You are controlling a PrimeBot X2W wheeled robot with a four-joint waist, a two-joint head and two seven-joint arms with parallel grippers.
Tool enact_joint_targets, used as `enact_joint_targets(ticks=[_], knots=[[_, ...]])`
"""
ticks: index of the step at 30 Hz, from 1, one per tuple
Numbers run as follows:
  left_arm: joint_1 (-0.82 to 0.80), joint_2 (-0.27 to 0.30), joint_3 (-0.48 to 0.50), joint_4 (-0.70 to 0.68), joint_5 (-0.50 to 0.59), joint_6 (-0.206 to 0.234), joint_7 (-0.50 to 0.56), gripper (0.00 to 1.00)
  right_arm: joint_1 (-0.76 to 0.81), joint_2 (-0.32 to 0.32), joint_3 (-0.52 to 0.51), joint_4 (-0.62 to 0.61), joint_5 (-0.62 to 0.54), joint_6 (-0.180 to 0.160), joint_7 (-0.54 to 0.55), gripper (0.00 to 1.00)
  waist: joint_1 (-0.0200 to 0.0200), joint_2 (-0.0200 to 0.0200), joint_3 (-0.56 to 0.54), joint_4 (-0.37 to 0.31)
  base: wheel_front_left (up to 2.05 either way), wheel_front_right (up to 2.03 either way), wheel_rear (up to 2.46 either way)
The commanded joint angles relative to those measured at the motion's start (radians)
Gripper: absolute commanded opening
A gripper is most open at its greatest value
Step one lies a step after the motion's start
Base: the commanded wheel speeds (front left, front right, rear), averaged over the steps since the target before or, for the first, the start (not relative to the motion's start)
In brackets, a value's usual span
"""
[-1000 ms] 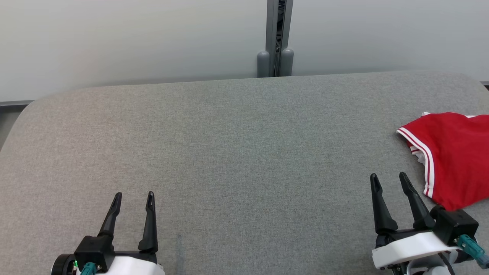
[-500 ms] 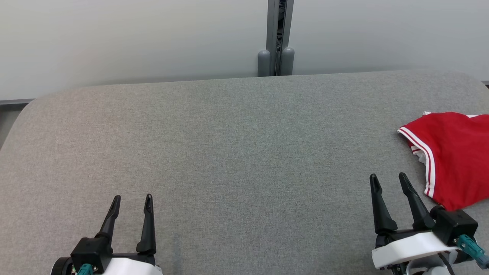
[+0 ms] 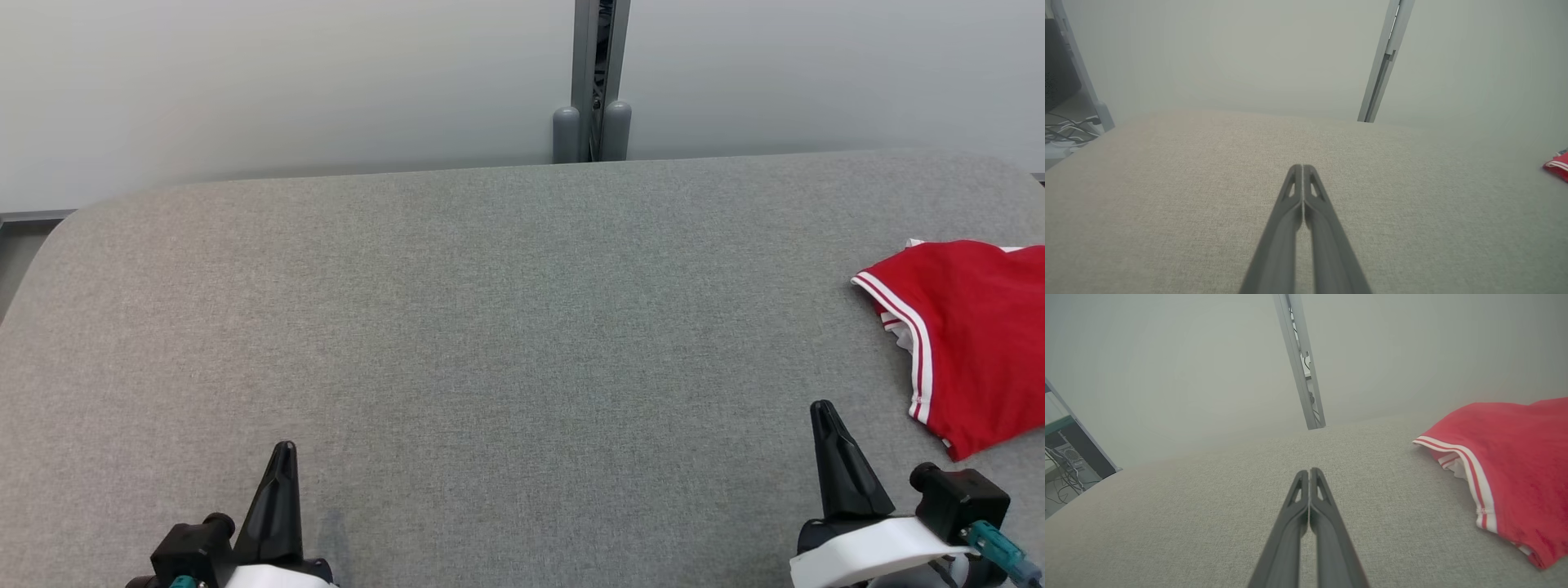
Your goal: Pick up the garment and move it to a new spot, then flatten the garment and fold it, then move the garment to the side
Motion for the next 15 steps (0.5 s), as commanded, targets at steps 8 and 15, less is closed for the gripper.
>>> enact_joint_targets(ticks=[8, 15], knots=[[-0.037, 0.004, 0.012, 0.002, -0.177, -0.017, 0.041, 0.0, -0.013, -0.017, -0.024, -0.016, 0.179, 0.0, 0.037, 0.0, 0.0, 0.0, -0.004, 0.005, 0.0, 0.0, 0.0], [-0.058, 0.005, 0.019, 0.013, -0.298, -0.029, 0.07, 0.0, -0.017, -0.026, -0.04, -0.015, 0.302, 0.0, 0.064, 0.0, 0.0, 0.0, -0.007, 0.008, 0.0, 0.0, 0.0]])
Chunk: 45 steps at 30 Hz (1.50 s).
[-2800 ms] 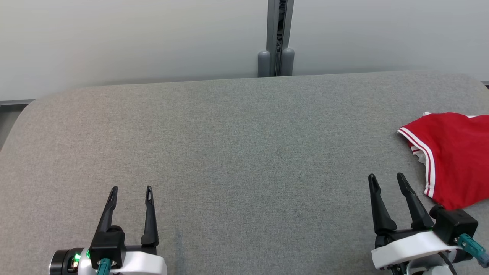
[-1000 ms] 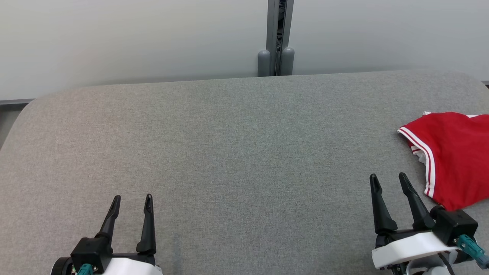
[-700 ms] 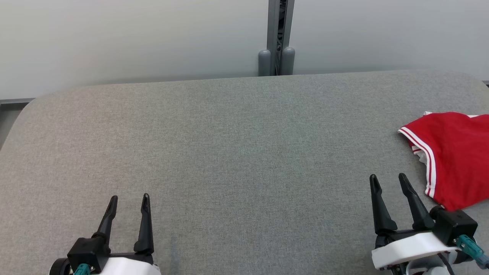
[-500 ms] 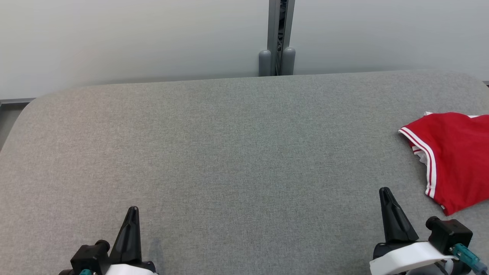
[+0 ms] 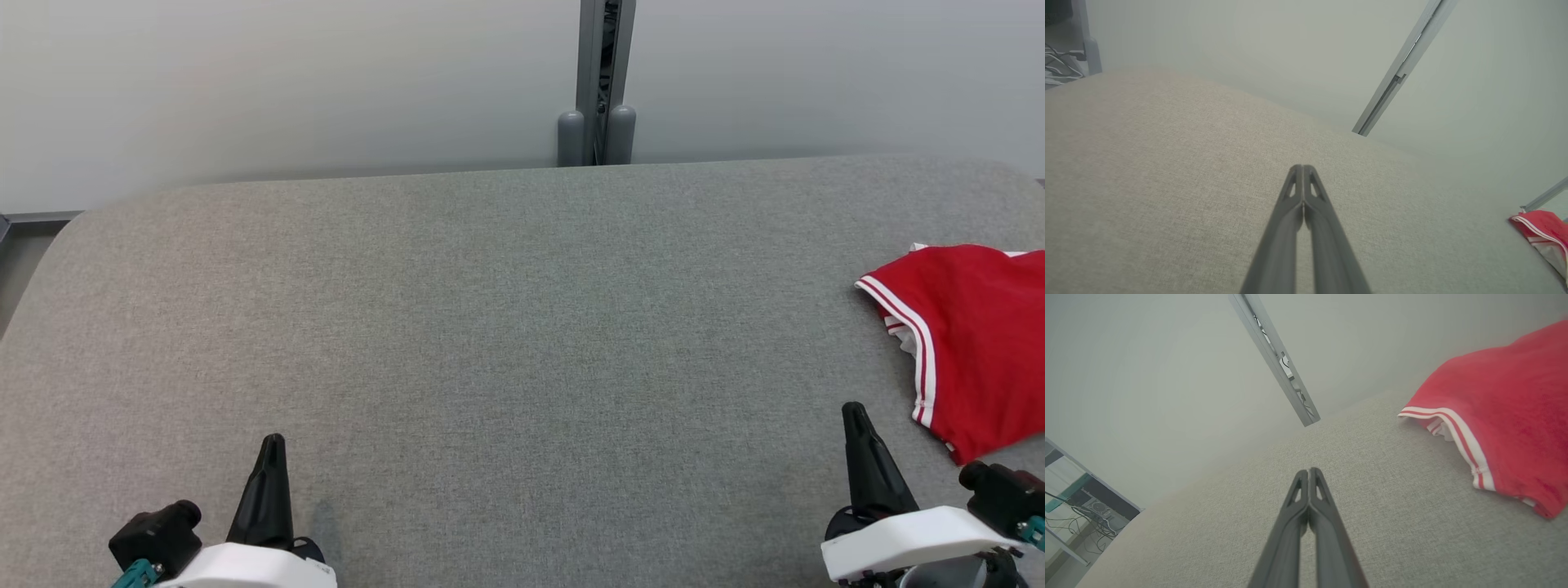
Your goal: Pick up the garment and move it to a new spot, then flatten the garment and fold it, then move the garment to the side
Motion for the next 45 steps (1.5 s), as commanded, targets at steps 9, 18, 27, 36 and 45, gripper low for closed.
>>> enact_joint_targets(ticks=[9, 18, 27, 36, 45], knots=[[-0.056, 0.006, 0.016, 0.002, -0.172, -0.023, 0.04, 0.0, -0.027, -0.021, -0.026, -0.018, 0.174, 0.0, 0.039, 0.0, 0.0, 0.0, -0.004, 0.005, 0.0, 0.0, 0.0], [-0.078, 0.006, 0.023, 0.014, -0.301, -0.036, 0.071, 0.0, -0.03, -0.03, -0.043, -0.019, 0.304, 0.0, 0.068, 0.0, 0.0, 0.0, -0.008, 0.01, 0.0, 0.0, 0.0], [-0.099, 0.007, 0.03, 0.025, -0.418, -0.046, 0.099, 0.0, -0.032, -0.037, -0.059, -0.02, 0.422, 0.0, 0.094, 0.0, 0.0, 0.0, -0.012, 0.015, 0.0, 0.0, 0.0], [-0.117, 0.008, 0.037, 0.034, -0.525, -0.057, 0.125, 0.0, -0.034, -0.044, -0.075, -0.021, 0.529, 0.0, 0.119, 0.0, 0.0, 0.0, -0.015, 0.019, 0.0, 0.0, 0.0], [-0.133, 0.008, 0.042, 0.044, -0.623, -0.066, 0.148, 0.0, -0.036, -0.051, -0.088, -0.022, 0.626, 0.0, 0.142, 0.0, 0.0, 0.0, -0.019, 0.024, 0.0, 0.0, 0.0]])
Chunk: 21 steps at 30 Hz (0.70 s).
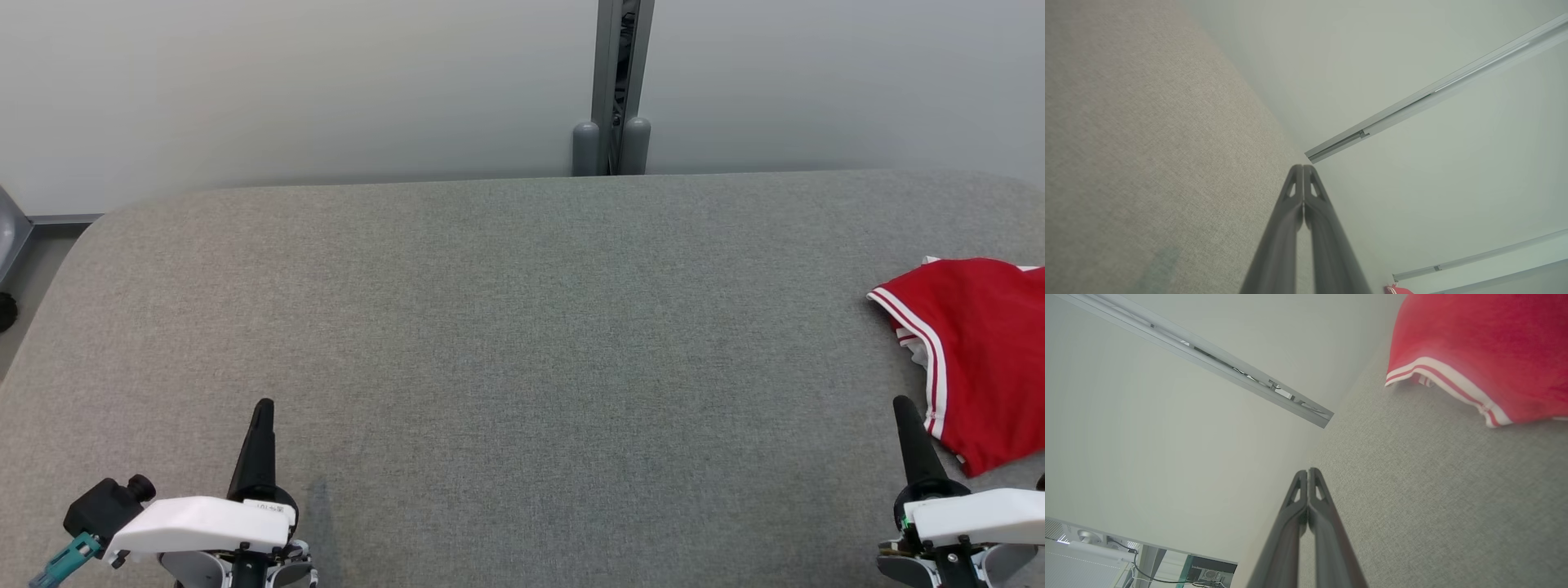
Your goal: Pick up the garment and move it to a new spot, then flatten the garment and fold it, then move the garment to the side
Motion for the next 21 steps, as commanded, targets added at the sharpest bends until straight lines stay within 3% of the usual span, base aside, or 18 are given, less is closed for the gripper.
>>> enact_joint_targets(ticks=[1, 21], knots=[[-0.028, 0.006, 0.007, -0.004, -0.036, -0.007, 0.008, 0.0, -0.017, -0.012, -0.008, -0.014, 0.035, 0.0, 0.011, 0.0, -0.0001, 0.0, -0.001, 0.001, 0.0, 0.0, 0.0], [-0.057, 0.007, 0.017, 0.013, -0.217, -0.025, 0.052, 0.0, -0.021, -0.022, -0.036, -0.015, 0.215, 0.0, 0.054, 0.0, -0.0001, 0.0, -0.009, 0.011, 0.0, 0.0, 0.0]])
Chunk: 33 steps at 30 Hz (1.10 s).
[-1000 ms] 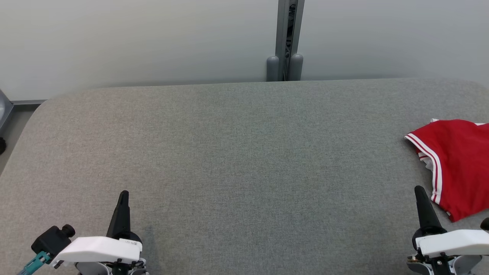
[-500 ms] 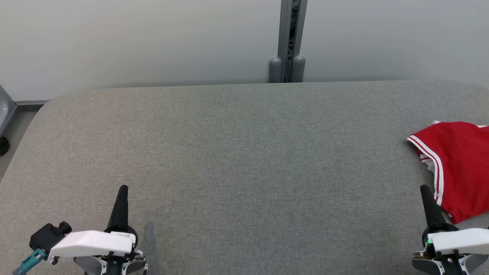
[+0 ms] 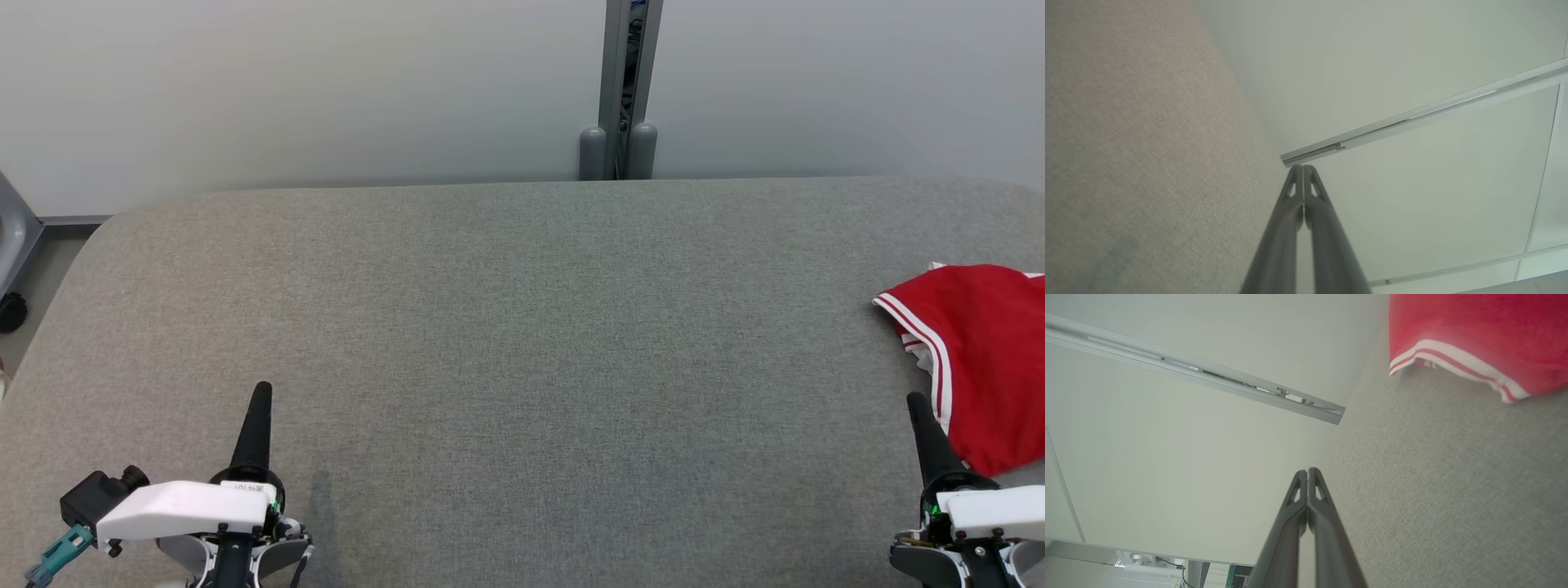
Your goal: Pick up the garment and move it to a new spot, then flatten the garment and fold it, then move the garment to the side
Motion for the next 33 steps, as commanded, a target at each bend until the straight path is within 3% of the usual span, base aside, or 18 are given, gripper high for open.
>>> enact_joint_targets(ticks=[1, 33], knots=[[-0.022, 0.006, 0.006, -0.003, -0.021, -0.009, 0.007, 0.0, -0.016, -0.011, -0.007, -0.011, 0.023, 0.0, 0.007, 0.0, 0.0, 0.0, -0.001, 0.001, 0.0, 0.0, 0.0], [-0.062, 0.008, 0.021, 0.018, -0.266, -0.032, 0.065, 0.0, -0.02, -0.022, -0.046, -0.01, 0.264, 0.0, 0.066, 0.0, -0.0001, 0.0, -0.014, 0.017, 0.0, 0.0, 0.0]])
